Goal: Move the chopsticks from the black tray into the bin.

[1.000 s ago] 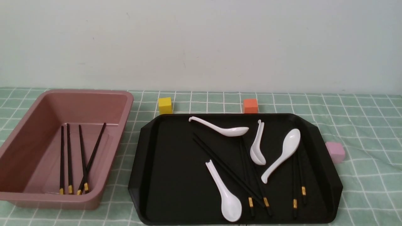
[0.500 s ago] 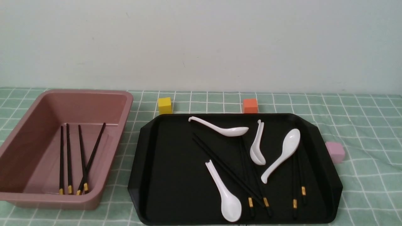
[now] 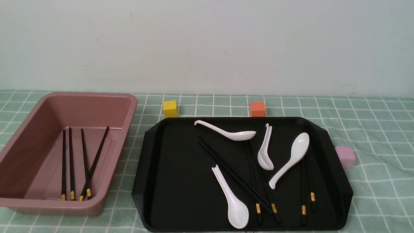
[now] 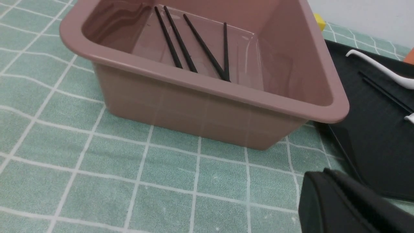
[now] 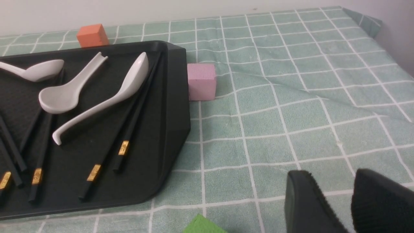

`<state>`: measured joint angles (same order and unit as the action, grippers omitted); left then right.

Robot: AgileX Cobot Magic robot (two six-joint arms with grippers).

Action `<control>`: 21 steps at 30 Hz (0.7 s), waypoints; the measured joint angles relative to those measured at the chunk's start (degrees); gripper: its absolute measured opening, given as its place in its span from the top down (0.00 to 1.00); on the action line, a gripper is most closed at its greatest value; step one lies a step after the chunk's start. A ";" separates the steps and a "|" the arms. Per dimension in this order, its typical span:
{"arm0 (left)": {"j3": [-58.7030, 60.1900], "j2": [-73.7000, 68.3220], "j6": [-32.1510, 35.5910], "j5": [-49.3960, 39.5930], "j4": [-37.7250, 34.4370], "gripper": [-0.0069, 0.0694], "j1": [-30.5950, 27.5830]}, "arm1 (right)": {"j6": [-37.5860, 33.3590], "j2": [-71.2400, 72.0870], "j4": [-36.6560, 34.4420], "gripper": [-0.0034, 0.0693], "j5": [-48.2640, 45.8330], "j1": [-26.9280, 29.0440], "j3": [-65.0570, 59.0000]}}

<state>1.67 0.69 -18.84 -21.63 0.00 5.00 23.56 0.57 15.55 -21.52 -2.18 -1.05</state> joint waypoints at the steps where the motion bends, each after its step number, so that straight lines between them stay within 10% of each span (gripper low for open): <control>1: 0.00 0.00 0.00 -0.05 0.00 0.92 0.00 | 0.00 0.00 0.00 0.62 0.00 0.00 0.00; 21: 0.00 0.00 0.00 -0.05 0.00 0.90 0.00 | 0.00 0.00 0.00 0.62 -0.06 0.00 0.00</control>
<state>1.67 0.69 -18.84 -21.68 0.00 5.00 23.56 0.57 15.55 -21.59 -2.18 -1.05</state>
